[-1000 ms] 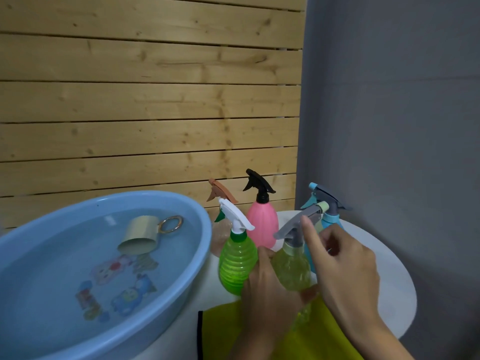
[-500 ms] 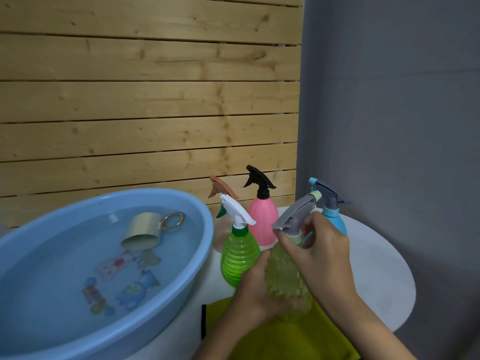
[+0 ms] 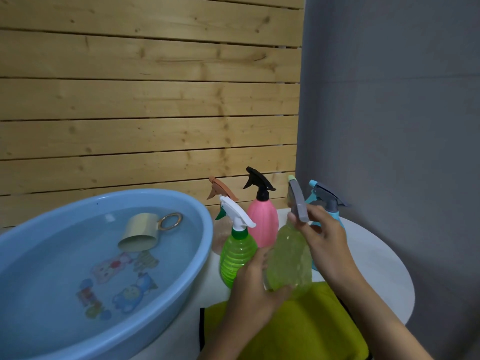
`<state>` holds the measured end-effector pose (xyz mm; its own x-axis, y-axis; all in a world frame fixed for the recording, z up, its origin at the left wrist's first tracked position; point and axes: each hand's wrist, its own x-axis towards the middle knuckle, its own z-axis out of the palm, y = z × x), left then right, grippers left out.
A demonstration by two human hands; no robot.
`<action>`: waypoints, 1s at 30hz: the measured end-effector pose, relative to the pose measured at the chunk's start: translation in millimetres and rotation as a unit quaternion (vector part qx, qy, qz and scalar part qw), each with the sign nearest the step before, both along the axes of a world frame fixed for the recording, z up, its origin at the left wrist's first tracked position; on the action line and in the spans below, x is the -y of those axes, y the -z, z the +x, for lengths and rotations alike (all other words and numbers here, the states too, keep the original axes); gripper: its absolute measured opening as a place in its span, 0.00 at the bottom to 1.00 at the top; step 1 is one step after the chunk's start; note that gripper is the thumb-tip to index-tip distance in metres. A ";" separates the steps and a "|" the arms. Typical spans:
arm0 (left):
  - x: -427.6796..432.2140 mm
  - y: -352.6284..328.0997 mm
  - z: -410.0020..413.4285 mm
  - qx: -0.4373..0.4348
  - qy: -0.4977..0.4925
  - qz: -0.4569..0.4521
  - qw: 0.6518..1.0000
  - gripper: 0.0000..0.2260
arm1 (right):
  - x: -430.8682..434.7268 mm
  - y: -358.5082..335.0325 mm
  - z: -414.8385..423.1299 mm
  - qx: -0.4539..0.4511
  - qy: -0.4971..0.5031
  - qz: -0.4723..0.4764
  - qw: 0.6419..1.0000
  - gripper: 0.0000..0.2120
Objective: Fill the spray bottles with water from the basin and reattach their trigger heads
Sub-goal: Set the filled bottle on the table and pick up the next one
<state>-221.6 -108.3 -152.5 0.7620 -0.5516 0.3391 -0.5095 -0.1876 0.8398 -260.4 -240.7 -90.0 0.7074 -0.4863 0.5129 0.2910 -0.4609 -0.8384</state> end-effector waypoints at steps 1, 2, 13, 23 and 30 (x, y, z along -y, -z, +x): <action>-0.2 -0.5 0.5 0.007 -0.001 -0.002 1.000 0.28 | 1.2 -1.5 1.8 -0.001 -0.013 0.009 1.000 0.08; -0.4 -0.5 0.1 0.013 -0.002 -0.004 1.000 0.28 | 1.9 -2.8 3.1 -0.003 -0.024 0.015 1.000 0.08; 2.9 11.3 5.3 -0.022 0.022 0.004 1.000 0.31 | 7.6 3.0 26.5 -0.030 -0.053 0.053 0.997 0.10; 1.2 11.0 9.3 -0.053 0.004 -0.018 0.998 0.26 | 12.2 4.3 39.0 -0.058 -0.042 0.044 0.996 0.10; -3.5 -8.3 2.9 0.030 0.013 -0.022 0.999 0.23 | 17.0 -4.8 37.4 -0.095 -0.062 0.008 0.994 0.13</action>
